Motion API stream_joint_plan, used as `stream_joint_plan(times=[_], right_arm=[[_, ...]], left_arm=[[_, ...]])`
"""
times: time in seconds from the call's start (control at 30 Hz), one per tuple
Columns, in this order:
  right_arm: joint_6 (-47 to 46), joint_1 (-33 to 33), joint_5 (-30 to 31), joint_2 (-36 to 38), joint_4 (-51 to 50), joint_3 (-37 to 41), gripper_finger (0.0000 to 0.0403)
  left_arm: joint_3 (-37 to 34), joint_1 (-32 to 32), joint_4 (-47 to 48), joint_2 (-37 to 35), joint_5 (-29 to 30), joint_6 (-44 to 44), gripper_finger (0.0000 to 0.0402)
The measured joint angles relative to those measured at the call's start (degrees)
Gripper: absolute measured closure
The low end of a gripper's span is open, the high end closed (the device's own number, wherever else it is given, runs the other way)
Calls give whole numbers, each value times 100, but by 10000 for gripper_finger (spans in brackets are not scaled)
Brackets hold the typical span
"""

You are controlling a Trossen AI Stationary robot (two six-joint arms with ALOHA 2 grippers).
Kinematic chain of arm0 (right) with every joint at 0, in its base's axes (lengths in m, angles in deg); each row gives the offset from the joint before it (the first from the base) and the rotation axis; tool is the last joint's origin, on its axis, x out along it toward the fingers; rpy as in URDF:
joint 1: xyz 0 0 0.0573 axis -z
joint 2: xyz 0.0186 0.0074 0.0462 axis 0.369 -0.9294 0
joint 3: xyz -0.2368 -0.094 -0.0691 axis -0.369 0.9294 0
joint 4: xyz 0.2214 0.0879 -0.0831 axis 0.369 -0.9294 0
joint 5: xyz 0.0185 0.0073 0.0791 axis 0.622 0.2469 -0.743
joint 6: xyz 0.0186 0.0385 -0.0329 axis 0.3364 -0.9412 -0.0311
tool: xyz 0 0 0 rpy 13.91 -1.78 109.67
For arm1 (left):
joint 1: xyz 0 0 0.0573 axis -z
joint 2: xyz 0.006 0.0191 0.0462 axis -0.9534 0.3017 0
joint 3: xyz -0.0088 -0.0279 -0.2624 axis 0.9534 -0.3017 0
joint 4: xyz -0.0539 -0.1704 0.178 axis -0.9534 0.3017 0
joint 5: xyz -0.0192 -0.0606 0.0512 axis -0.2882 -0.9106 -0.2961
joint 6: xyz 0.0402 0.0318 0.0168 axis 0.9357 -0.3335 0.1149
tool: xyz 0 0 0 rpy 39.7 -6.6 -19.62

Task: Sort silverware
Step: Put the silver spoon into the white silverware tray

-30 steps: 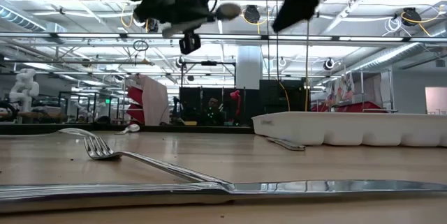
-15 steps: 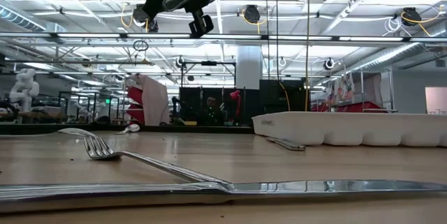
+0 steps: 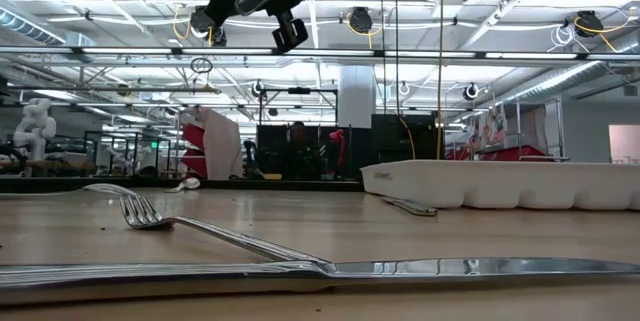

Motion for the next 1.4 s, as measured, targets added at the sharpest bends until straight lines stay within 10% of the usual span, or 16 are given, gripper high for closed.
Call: stream_joint_plan(times=[0.33, 0.57, 0.9, 1.4], right_arm=[[28, -31, -10, -249, 417, 0, 264], [239, -28, 42, -245, 372, 0, 390], [-21, 53, 487, -120, -378, 0, 401], [-121, 1632, -934, 412, -3274, 0, 403]], left_arm=[[0, 73, -70, 0, 56, 4, 390], [0, 125, -65, 0, 81, -5, 390], [-4, 98, 21, 0, 827, 138, 365], [0, -97, 2224, -10, 2206, 1455, 346]])
